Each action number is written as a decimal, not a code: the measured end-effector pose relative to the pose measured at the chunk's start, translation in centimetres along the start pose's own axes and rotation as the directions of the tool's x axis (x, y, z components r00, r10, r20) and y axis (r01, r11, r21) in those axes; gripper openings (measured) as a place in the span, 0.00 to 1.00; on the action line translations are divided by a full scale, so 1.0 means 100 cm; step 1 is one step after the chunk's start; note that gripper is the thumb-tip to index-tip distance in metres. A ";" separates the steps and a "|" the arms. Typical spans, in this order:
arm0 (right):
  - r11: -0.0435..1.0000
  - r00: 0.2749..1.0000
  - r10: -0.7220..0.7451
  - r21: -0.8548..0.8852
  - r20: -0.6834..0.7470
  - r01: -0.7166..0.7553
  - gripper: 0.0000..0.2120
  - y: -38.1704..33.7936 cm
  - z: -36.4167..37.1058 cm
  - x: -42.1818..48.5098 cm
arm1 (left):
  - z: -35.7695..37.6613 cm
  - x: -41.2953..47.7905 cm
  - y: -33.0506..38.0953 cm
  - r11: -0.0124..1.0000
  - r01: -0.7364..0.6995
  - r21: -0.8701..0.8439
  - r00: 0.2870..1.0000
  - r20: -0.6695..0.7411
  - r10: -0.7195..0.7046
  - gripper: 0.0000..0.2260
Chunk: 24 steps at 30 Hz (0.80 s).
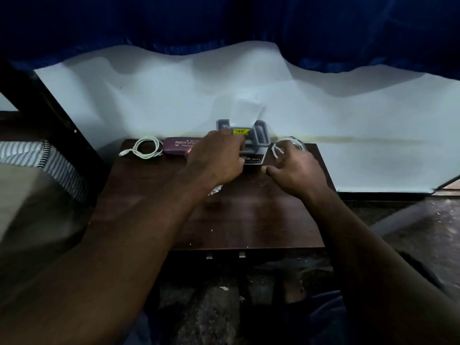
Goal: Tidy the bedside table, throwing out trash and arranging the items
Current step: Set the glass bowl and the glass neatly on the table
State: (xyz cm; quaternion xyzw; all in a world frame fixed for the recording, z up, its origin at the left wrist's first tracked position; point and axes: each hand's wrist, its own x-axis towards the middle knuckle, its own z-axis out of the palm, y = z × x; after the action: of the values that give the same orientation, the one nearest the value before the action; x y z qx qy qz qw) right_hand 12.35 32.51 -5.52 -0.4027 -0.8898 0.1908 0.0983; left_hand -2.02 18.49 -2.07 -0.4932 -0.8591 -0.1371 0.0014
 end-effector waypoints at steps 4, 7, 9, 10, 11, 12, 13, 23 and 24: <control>0.997 0.994 0.074 0.016 0.080 -0.075 0.26 0.013 0.001 -0.006 | 0.000 -0.007 0.003 1.000 -0.010 -0.025 0.999 0.049 0.012 0.16; 0.992 0.988 0.108 0.052 0.106 -0.114 0.29 0.021 0.006 -0.004 | 0.006 -0.011 0.010 0.998 -0.066 0.000 0.991 0.115 0.066 0.19; 0.989 0.986 0.136 0.038 0.097 -0.140 0.31 0.027 0.009 0.001 | 0.012 -0.010 0.014 0.996 -0.083 0.033 0.987 0.140 0.077 0.20; 0.989 0.986 0.147 0.023 0.074 -0.149 0.31 0.031 0.010 0.004 | 0.015 -0.009 0.015 0.995 -0.090 0.035 0.986 0.147 0.084 0.21; 0.987 0.987 0.157 0.014 0.044 -0.158 0.32 0.035 0.011 0.008 | 0.018 -0.007 0.018 0.995 -0.099 0.025 0.983 0.155 0.094 0.21; 0.985 0.985 0.173 0.022 0.016 -0.173 0.33 0.038 0.011 0.011 | 0.020 -0.006 0.020 0.994 -0.112 0.010 0.981 0.161 0.109 0.21; 0.981 0.982 0.191 0.043 -0.009 -0.190 0.34 0.042 0.012 0.015 | 0.024 -0.004 0.023 0.992 -0.125 -0.005 0.978 0.167 0.124 0.22; 0.962 0.963 0.260 0.110 -0.067 -0.252 0.44 0.058 0.040 0.054 | 0.071 0.029 0.062 0.975 -0.178 -0.132 0.942 0.263 0.208 0.28; 0.962 0.962 0.265 0.089 -0.066 -0.259 0.43 0.059 0.042 0.058 | 0.075 0.033 0.065 0.976 -0.171 -0.133 0.940 0.274 0.202 0.27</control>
State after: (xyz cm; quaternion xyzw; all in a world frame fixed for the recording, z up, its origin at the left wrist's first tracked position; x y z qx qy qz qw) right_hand 11.20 39.34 -11.67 -0.5196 -0.8161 0.2216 0.1223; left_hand 2.80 26.19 -7.26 -0.5862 -0.7911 -0.1098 -0.1362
